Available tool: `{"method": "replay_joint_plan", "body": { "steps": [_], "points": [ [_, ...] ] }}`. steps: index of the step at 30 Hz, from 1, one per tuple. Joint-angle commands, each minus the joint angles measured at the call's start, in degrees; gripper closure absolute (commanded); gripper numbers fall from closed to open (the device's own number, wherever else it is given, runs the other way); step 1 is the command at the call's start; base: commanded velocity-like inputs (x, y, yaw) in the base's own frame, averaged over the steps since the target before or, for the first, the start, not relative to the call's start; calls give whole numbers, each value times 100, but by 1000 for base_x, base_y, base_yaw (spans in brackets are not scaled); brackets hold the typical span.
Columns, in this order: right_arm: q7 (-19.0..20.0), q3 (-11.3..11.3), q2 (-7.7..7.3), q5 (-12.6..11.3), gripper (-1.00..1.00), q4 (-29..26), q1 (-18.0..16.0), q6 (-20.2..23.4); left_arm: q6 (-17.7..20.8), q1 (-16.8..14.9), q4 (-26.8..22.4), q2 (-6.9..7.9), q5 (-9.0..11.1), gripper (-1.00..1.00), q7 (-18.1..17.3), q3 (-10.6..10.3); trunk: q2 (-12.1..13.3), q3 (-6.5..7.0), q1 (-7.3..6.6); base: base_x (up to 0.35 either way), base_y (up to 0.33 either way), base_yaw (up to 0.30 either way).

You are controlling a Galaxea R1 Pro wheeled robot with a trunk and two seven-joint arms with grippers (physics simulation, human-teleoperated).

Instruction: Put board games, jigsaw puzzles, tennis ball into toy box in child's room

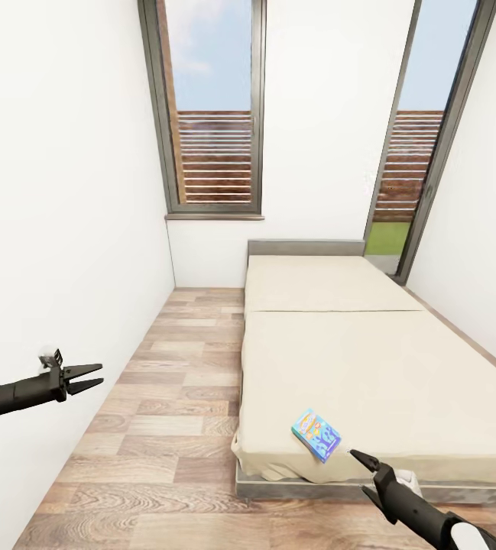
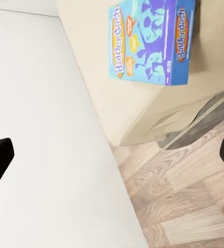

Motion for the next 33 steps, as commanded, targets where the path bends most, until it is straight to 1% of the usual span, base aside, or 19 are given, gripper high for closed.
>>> {"method": "replay_joint_plan", "body": {
  "steps": [1,7,11,33],
  "points": [
    [23,-12,-25,5,-100,16,-3,24,61,-3,0,0,-7,-100,-22,4,-3,-6,-1,0,0,0],
    [86,-32,-182,-1,-100,33,34,2,61,-3,0,-1,-7,-100,-19,1,-3,-6,-1,0,0,0],
    [98,-44,-214,-3,-100,25,43,0,61,-3,0,-4,-7,-100,-19,0,-3,-6,-1,0,0,0],
    [44,-4,-210,6,-100,32,30,-62,61,-3,0,-9,-7,-100,-14,0,-3,-6,-1,0,0,0]
  ]
}}
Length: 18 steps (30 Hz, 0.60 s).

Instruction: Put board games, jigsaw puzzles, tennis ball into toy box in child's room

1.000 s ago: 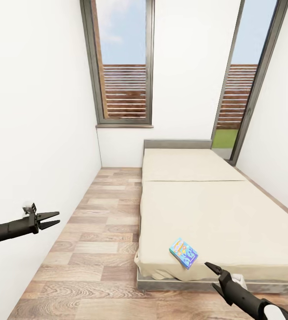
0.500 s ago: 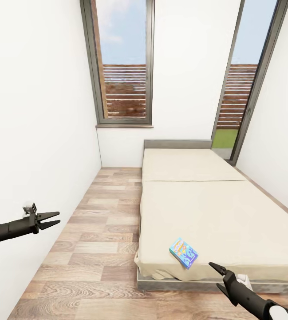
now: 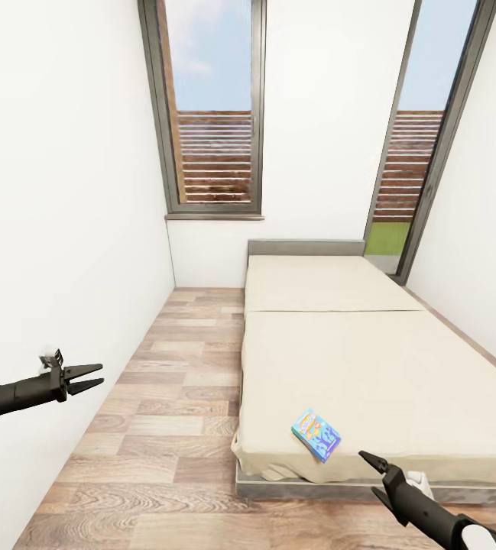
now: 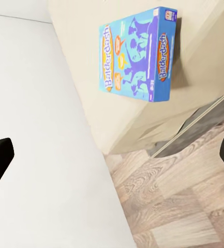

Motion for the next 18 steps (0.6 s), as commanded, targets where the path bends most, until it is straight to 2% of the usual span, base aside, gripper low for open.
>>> {"method": "replay_joint_plan", "body": {
  "steps": [1,7,18],
  "points": [
    [16,-12,1,4,-100,2,-4,14,61,-3,0,0,-7,-100,-22,4,-3,-6,-1,0,0,0],
    [9,-2,3,6,-100,25,-3,-147,61,-3,0,0,-7,-100,-22,4,-3,-6,-1,0,0,0],
    [68,-7,2,-9,-100,-1,8,-166,61,-3,-1,0,-7,-100,-22,-2,-3,-8,-1,0,0,0]
  ]
}}
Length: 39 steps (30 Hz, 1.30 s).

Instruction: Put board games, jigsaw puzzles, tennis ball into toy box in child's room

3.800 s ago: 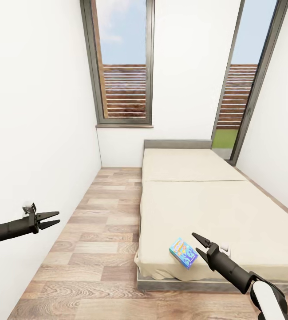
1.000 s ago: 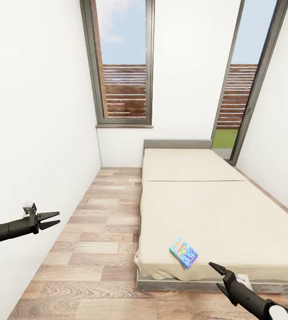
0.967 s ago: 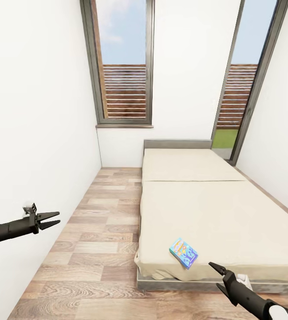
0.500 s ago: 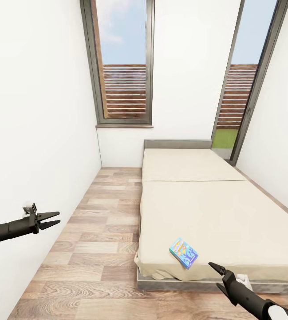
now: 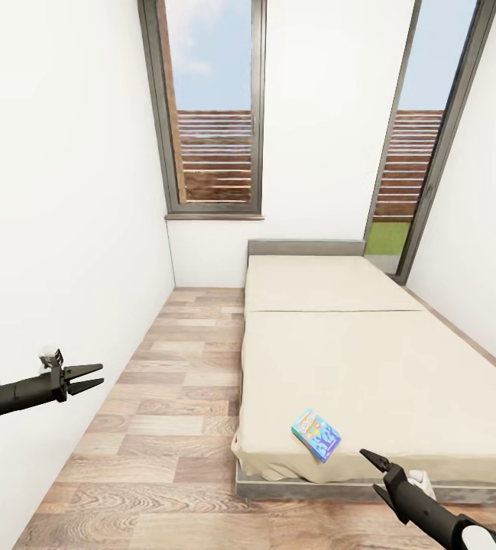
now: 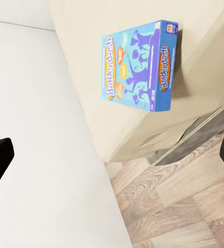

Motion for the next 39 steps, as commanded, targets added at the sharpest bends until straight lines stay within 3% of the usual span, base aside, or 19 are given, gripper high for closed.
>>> {"method": "replay_joint_plan", "body": {
  "steps": [1,30,39],
  "points": [
    [16,-14,0,-4,-100,0,-4,39,61,-3,0,0,-6,-100,-22,4,-3,-10,-1,0,0,0],
    [14,-16,-4,2,-100,9,-16,59,61,-3,0,0,-6,-100,-28,5,-3,-265,-1,0,0,0],
    [21,-15,-7,2,-100,36,-16,41,61,-3,0,0,-6,-100,-31,6,-3,-286,-1,0,0,0]
  ]
}}
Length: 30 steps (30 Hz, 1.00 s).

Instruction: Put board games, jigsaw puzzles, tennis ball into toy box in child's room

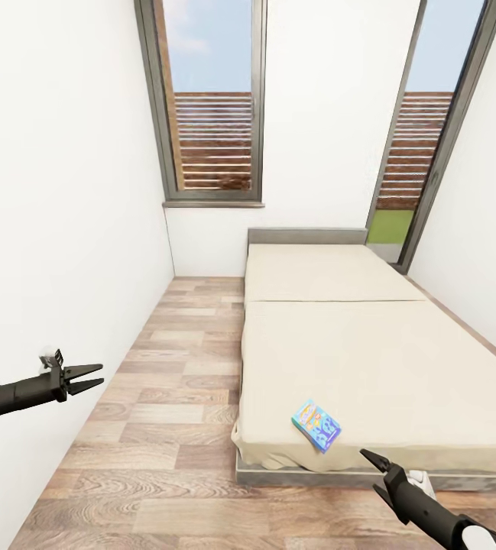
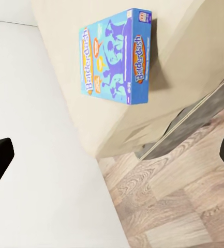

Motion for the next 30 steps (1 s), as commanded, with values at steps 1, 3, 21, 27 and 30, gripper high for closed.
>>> {"method": "replay_joint_plan", "body": {
  "steps": [1,3,21,27,30],
  "points": [
    [13,-14,-1,-3,-100,2,-4,36,61,-3,0,0,-6,-100,-22,3,-3,-6,-1,0,0,0],
    [17,-14,-6,-6,-100,6,-1,40,61,-3,0,0,-6,-100,-21,3,-3,-6,-1,0,0,0],
    [1764,-24,-13,-18,-100,20,48,76,52,-3,1,9,-6,-100,-54,8,-3,-7,-1,0,0,0],
    [1800,-40,-4,-27,-100,42,48,68,47,-3,1,9,-6,-100,-64,9,-3,-7,-1,0,0,0],
    [1781,-51,2,-34,-100,93,49,47,49,-3,1,9,-6,-100,-60,9,-123,-61,65,0,0,0]
  ]
}}
